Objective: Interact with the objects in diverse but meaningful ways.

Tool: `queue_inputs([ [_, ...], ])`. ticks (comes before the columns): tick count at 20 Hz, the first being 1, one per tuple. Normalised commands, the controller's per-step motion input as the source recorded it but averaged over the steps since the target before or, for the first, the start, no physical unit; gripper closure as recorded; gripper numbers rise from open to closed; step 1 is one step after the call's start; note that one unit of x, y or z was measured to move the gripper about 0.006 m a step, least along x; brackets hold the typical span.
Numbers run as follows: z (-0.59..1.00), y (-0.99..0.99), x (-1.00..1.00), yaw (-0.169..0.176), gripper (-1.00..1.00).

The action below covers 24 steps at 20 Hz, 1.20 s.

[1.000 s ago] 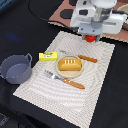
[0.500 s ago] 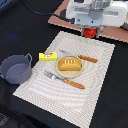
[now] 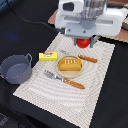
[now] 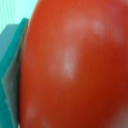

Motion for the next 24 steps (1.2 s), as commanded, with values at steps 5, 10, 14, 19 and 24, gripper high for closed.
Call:
queue_inputs([
  [5, 0.02, -1.00, 0.12, 0.000, 1.00],
  [10, -0.10, -0.94, 0.16, 0.000, 1.00],
  [14, -0.20, -0.72, 0.10, 0.000, 1.00],
  [19, -0.36, -0.28, 0.04, 0.006, 1.00],
  [24, -0.43, -0.20, 0.00, 0.008, 1.00],
])
